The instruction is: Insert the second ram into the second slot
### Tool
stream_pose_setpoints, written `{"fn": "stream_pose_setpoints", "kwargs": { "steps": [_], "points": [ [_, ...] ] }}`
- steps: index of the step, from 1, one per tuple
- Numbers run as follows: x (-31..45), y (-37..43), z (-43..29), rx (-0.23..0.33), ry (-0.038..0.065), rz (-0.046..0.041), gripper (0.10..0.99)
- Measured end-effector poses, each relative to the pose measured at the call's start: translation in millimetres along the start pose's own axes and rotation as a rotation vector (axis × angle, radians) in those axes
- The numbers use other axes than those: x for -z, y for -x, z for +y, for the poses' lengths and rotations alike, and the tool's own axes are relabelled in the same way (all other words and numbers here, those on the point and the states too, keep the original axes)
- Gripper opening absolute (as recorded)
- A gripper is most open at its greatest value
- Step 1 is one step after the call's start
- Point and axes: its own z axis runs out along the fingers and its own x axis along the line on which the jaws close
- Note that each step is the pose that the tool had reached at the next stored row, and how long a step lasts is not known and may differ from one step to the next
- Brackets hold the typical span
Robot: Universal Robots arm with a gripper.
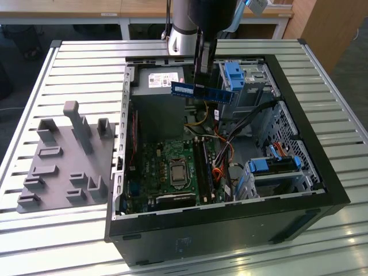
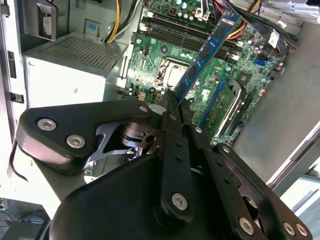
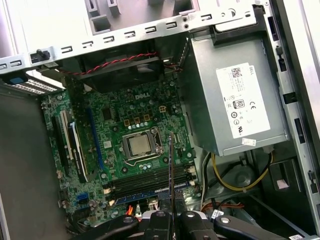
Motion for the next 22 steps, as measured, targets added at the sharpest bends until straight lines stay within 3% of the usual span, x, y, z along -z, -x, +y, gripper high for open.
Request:
{"fn": "stream_pose_setpoints", "kwargs": {
  "steps": [22],
  "points": [
    [0.0,0.0,0.0,-0.048,-0.001,-0.0011,0.137]
  ]
}}
